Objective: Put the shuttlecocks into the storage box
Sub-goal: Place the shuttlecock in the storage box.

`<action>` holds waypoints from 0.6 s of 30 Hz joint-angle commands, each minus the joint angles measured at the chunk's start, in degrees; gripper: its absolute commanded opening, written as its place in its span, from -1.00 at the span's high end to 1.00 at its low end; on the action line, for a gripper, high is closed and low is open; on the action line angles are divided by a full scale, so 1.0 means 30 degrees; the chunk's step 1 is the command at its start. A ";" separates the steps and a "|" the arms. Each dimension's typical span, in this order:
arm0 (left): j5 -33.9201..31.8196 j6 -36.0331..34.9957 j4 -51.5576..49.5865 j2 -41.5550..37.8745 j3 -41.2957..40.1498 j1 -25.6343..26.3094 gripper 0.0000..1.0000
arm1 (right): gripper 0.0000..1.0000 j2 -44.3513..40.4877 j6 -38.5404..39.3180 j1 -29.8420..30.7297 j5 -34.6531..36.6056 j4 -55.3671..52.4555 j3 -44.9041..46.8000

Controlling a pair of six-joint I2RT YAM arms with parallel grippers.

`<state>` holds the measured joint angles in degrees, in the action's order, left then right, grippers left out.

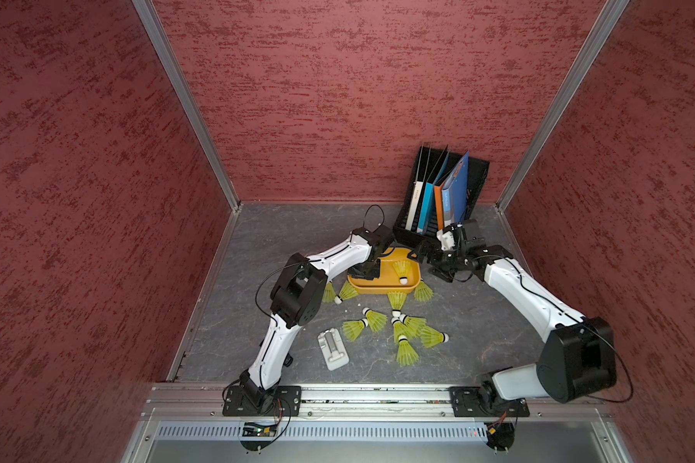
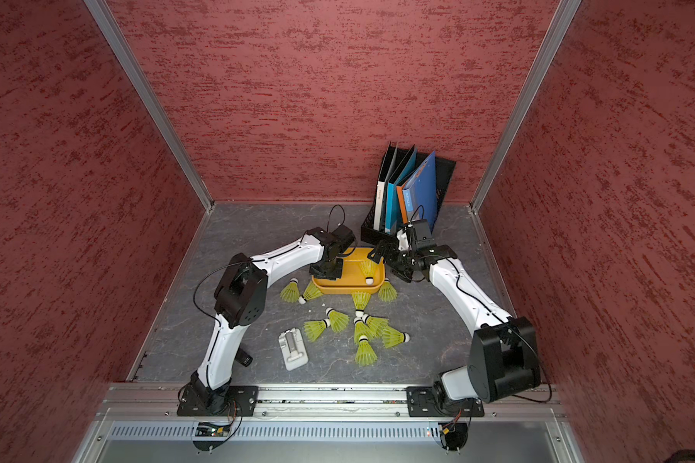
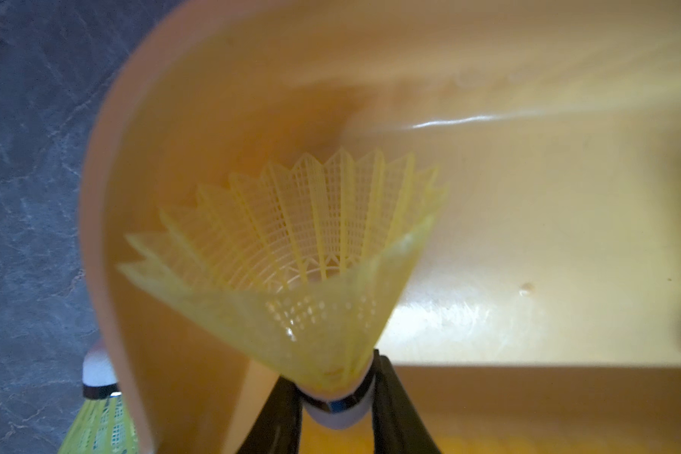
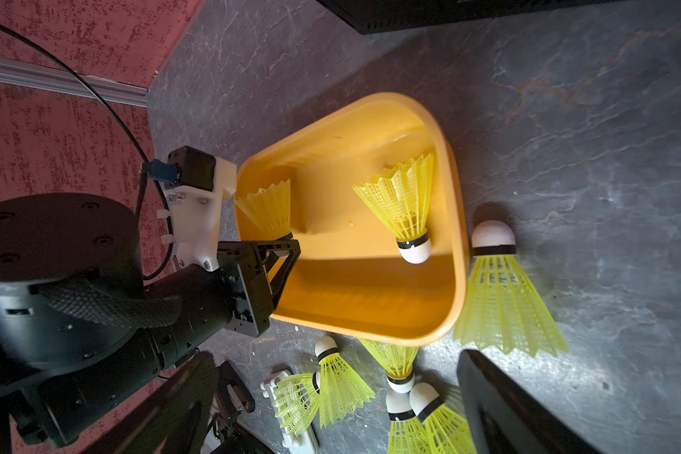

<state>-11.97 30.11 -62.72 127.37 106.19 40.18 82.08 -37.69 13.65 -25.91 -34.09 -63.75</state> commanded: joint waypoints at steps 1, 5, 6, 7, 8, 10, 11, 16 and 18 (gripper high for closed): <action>-0.0486 -0.0239 -0.0624 0.0544 0.0745 0.0068 0.42 | -0.96 -0.0197 0.0047 -0.0149 -0.0170 0.0321 -0.0405; -0.0552 -0.0280 -0.0744 0.0580 0.0788 0.0057 0.35 | -0.97 -0.0335 0.0112 -0.0126 -0.0115 0.0193 -0.0365; -0.0551 -0.0280 -0.0748 0.0580 0.0800 0.0065 0.34 | -0.97 -0.0364 0.0092 -0.0127 -0.0099 0.0200 -0.0343; -0.0496 -0.0280 -0.0744 0.0587 0.0784 0.0080 0.34 | -0.96 -0.0396 0.0091 -0.0128 -0.0101 0.0193 -0.0358; -0.0468 -0.0280 -0.0772 0.0609 0.0781 0.0081 0.34 | -0.97 -0.0431 0.0084 -0.0126 -0.0138 0.0174 -0.0343; -0.0501 -0.0302 -0.0799 0.0638 0.0808 0.0089 0.33 | -0.97 -0.0510 0.0084 -0.0151 -0.0143 0.0171 -0.0343; -0.0516 -0.0309 -0.0860 0.0679 0.0842 0.0086 0.33 | -0.97 -0.0543 0.0082 -0.0151 -0.0110 0.0144 -0.0343; -0.0592 -0.0338 -0.0964 0.0756 0.0871 0.0080 0.31 | -0.97 -0.0513 0.0080 -0.0148 -0.0096 0.0092 -0.0318; -0.0563 -0.0339 -0.0979 0.0812 0.0885 0.0077 0.31 | -0.97 -0.0496 0.0106 -0.0141 -0.0070 0.0079 -0.0314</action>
<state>-12.69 29.69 -64.86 127.63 107.48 40.18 81.84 -37.67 13.65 -25.91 -34.11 -63.75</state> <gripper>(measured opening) 0.342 0.983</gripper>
